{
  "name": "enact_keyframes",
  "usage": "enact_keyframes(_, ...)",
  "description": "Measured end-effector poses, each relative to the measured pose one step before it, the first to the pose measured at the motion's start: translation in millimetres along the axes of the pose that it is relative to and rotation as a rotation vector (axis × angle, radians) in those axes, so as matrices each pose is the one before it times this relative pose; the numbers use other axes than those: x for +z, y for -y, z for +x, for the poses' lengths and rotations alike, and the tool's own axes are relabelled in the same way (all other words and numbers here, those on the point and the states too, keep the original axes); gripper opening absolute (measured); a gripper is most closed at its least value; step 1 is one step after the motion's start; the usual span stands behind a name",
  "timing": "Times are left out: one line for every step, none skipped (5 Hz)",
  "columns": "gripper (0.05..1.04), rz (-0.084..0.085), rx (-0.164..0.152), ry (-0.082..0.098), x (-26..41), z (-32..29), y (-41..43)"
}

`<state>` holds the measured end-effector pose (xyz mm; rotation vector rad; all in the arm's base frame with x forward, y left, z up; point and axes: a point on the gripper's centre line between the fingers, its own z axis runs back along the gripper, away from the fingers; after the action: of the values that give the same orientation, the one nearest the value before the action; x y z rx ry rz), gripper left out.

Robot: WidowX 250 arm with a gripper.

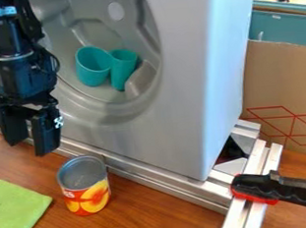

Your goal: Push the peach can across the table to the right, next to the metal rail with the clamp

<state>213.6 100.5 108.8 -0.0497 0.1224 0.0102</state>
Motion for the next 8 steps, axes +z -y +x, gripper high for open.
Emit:
enact_keyframes(1.001, -0.0099, -0.0032, -0.0224, -5.77, -1.39, 1.06)
enact_keyframes(1.001, -0.0065, -0.0478, 0.029, -9.02, 8.07, -8.85)
enact_keyframes(1.001, 0.058, 0.0555, 0.0179, -5.69, 3.18, -16.68)
enact_keyframes(1.001, 0.0721, 0.0728, -0.0297, -14.15, 3.24, -13.47)
enact_keyframes(1.001, 0.0208, 0.0178, -0.0512, -16.4, 1.51, -5.17)
enact_keyframes(1.001, 0.0969, 0.0572, -0.0851, -10.06, 7.06, -9.26)
enact_keyframes(1.001, 0.0762, -0.0101, -0.0207, -2.55, 8.1, -0.72)
enact_keyframes(1.001, 0.077, -0.0019, -0.0078, -1.39, 4.81, -0.62)
